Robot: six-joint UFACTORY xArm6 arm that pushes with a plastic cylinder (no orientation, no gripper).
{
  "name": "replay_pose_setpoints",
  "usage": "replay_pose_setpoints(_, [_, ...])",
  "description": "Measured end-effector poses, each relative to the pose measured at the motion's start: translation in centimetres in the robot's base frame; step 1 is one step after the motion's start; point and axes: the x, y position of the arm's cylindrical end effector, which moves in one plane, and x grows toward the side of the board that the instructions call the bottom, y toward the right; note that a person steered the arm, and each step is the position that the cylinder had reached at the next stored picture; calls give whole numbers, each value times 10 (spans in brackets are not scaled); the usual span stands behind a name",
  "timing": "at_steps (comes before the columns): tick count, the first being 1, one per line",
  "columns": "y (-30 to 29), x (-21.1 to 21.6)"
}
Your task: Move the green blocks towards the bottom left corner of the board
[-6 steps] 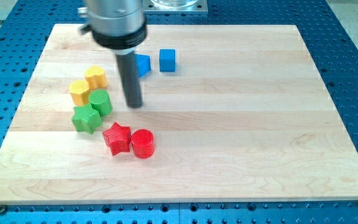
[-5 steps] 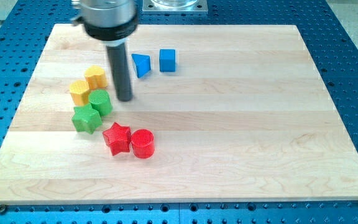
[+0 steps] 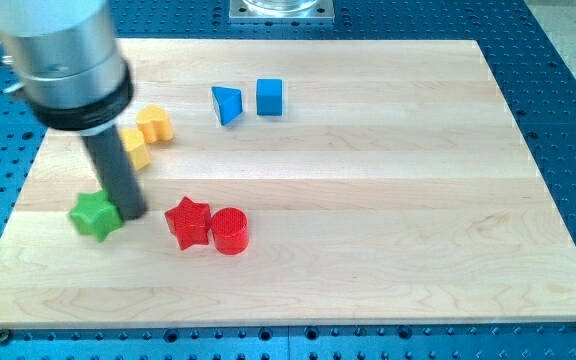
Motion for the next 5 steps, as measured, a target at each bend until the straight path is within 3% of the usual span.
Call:
replay_pose_setpoints(1, [-4, 3])
replay_pose_setpoints(2, [52, -46])
replay_pose_setpoints(3, [58, -76])
replay_pose_setpoints(4, [8, -30])
replay_pose_setpoints(5, [-8, -23])
